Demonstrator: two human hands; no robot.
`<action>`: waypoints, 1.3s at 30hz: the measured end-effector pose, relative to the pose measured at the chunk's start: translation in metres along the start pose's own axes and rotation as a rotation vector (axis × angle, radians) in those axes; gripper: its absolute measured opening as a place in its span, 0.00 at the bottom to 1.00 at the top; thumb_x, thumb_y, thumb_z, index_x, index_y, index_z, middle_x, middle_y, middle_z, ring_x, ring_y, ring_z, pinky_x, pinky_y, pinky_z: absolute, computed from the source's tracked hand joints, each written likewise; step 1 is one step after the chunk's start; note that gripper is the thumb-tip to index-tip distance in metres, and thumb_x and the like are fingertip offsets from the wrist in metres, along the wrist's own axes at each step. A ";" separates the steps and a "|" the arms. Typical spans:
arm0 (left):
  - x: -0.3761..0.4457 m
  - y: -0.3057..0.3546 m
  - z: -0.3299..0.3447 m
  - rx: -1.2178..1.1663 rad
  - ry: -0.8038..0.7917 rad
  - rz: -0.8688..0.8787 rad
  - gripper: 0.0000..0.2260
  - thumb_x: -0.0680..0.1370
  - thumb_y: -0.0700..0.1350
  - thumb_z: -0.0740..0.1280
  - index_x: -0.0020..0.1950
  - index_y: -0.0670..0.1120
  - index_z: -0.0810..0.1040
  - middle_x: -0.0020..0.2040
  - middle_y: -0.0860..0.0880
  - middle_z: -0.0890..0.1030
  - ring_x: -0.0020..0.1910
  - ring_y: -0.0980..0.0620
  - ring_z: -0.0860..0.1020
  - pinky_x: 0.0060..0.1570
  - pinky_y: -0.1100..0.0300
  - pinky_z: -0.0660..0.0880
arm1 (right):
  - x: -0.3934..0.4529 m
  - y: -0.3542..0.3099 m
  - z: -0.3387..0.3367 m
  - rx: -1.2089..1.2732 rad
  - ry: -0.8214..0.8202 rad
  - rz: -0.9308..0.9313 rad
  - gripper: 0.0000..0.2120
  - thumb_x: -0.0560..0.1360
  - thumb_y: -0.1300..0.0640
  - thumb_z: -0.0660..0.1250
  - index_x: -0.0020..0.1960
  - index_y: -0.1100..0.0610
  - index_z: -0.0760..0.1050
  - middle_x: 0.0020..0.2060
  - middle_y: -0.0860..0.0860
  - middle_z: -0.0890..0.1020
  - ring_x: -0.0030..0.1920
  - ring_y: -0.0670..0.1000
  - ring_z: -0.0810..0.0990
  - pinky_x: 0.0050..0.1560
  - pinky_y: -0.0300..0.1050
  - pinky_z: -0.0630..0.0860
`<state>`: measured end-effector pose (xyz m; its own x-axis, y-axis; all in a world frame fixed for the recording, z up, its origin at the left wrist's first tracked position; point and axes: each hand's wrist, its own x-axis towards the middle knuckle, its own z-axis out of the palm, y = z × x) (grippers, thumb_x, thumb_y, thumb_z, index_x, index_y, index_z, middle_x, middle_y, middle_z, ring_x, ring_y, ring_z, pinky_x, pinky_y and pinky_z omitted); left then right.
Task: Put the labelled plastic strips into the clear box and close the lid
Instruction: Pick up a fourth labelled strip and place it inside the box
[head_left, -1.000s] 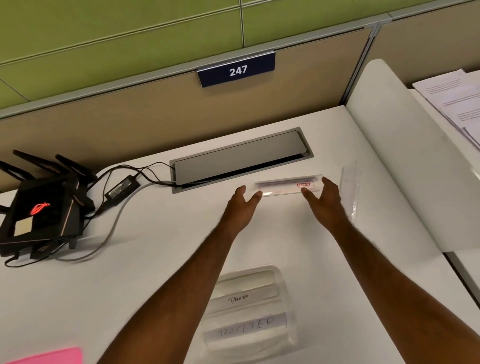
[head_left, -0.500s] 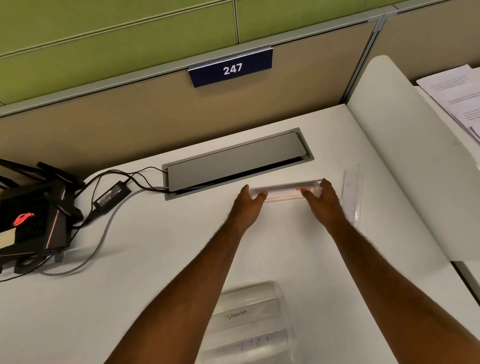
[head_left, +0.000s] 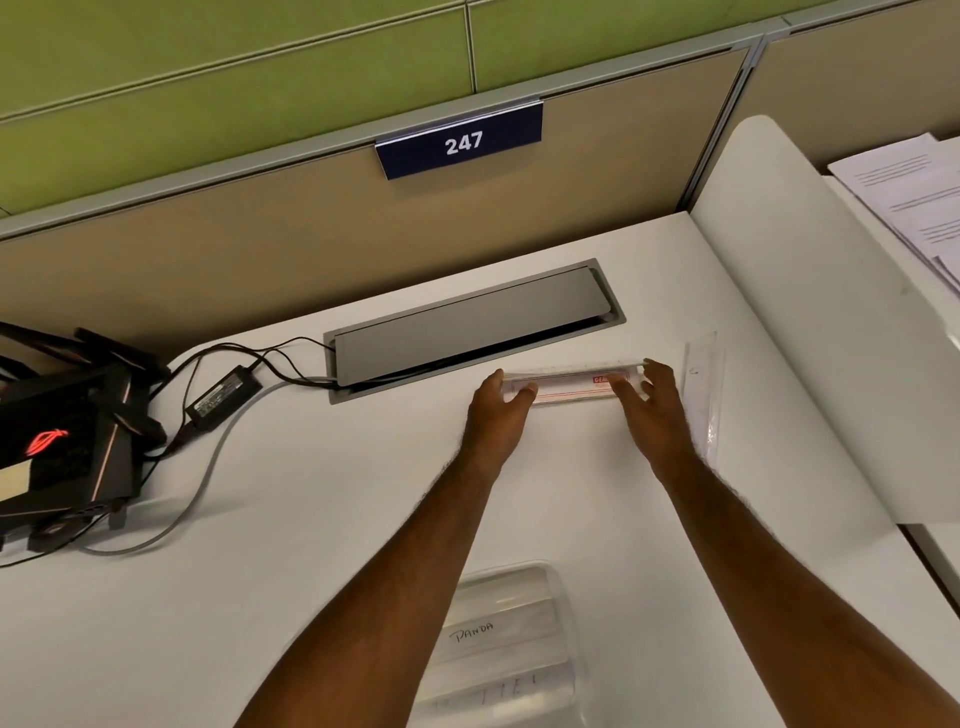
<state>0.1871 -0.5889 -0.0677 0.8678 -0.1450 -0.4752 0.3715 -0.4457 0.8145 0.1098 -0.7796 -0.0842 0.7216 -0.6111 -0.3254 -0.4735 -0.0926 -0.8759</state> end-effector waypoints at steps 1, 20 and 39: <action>-0.002 0.000 0.001 -0.027 0.010 0.012 0.29 0.79 0.54 0.68 0.78 0.48 0.66 0.76 0.48 0.70 0.73 0.48 0.69 0.71 0.52 0.68 | -0.002 0.002 -0.001 0.028 0.016 -0.005 0.27 0.80 0.47 0.68 0.75 0.54 0.64 0.72 0.52 0.72 0.67 0.50 0.72 0.65 0.47 0.71; -0.044 -0.009 -0.029 -0.417 0.230 0.206 0.17 0.77 0.49 0.73 0.65 0.49 0.81 0.59 0.55 0.84 0.58 0.60 0.81 0.57 0.68 0.77 | -0.041 -0.011 -0.008 0.350 0.027 -0.157 0.15 0.79 0.50 0.70 0.62 0.54 0.72 0.60 0.54 0.81 0.60 0.50 0.83 0.60 0.57 0.81; -0.127 -0.014 -0.114 -0.543 0.051 0.378 0.23 0.73 0.41 0.78 0.65 0.57 0.79 0.62 0.58 0.82 0.63 0.58 0.79 0.55 0.68 0.76 | -0.114 -0.048 -0.039 0.421 -0.248 -0.244 0.31 0.71 0.50 0.76 0.73 0.46 0.71 0.65 0.42 0.78 0.61 0.53 0.83 0.56 0.53 0.83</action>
<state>0.1096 -0.4633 0.0191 0.9806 -0.1562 -0.1181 0.1401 0.1385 0.9804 0.0305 -0.7362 0.0090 0.9067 -0.4029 -0.1250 -0.0714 0.1455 -0.9868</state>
